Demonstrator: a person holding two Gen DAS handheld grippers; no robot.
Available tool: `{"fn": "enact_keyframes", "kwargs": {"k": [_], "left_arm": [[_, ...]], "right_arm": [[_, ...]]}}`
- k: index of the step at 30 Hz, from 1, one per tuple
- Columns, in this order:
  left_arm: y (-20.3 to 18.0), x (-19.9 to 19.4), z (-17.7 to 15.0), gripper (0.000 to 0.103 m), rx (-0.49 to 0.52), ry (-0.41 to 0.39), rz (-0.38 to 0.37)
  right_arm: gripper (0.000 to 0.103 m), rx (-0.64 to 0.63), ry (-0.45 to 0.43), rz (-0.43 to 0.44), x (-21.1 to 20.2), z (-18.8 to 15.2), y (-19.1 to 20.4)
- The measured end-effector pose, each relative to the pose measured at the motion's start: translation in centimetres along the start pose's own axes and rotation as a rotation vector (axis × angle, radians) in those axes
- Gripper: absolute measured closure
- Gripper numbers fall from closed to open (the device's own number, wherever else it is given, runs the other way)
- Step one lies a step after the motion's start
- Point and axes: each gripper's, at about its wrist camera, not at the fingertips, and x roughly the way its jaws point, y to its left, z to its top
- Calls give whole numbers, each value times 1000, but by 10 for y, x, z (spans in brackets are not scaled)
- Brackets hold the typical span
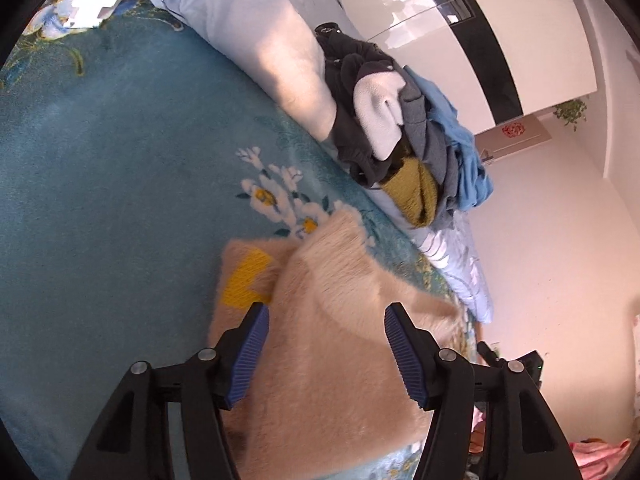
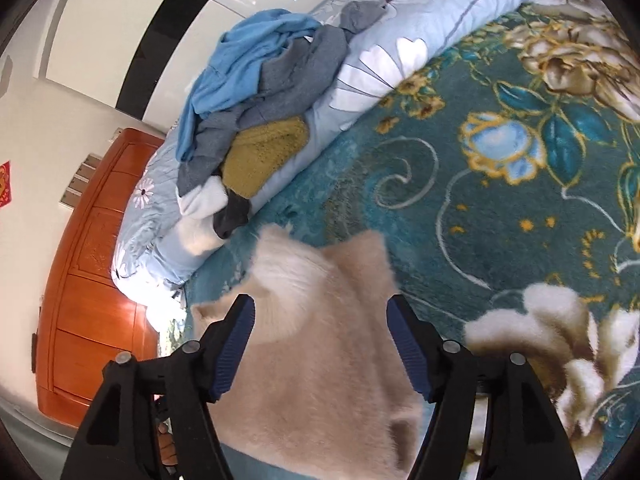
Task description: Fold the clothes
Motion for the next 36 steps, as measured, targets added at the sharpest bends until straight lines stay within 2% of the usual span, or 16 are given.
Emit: {"fn": "enact_keyframes", "kwargs": {"k": [4,7,11,16,18,19,23,27,30,33,36], "left_arm": [[12,10,-8,39,-16,27,10],[19,17,-13,38,-39,39,1],[28,26,-20,33,-70,54,-11],[25,32,-22,33,-54,53,11],[24,33,-23,34,-54,49,22],[23,32,-24,36,-51,44,32],[14,30,-27,56,-10,42,103],[6,19,-32,62,10,46,124],[1,4,-42,66,7,67,103],[-2,-18,-65,68,13,102,48],[-2,-31,-94,68,38,150,31]], "right_arm": [[33,77,73,18,15,-24,-33],[33,117,106,39,32,-35,-41],[30,142,75,65,44,-36,-37],[31,145,54,42,47,-37,-31],[39,169,51,42,46,-38,-33],[42,181,49,39,45,-39,-34],[57,200,34,57,38,-42,-30],[62,192,45,60,25,-54,-26],[63,197,64,67,8,-76,-34],[63,203,84,74,-10,-98,-41],[63,209,104,81,-27,-120,-49]]}}
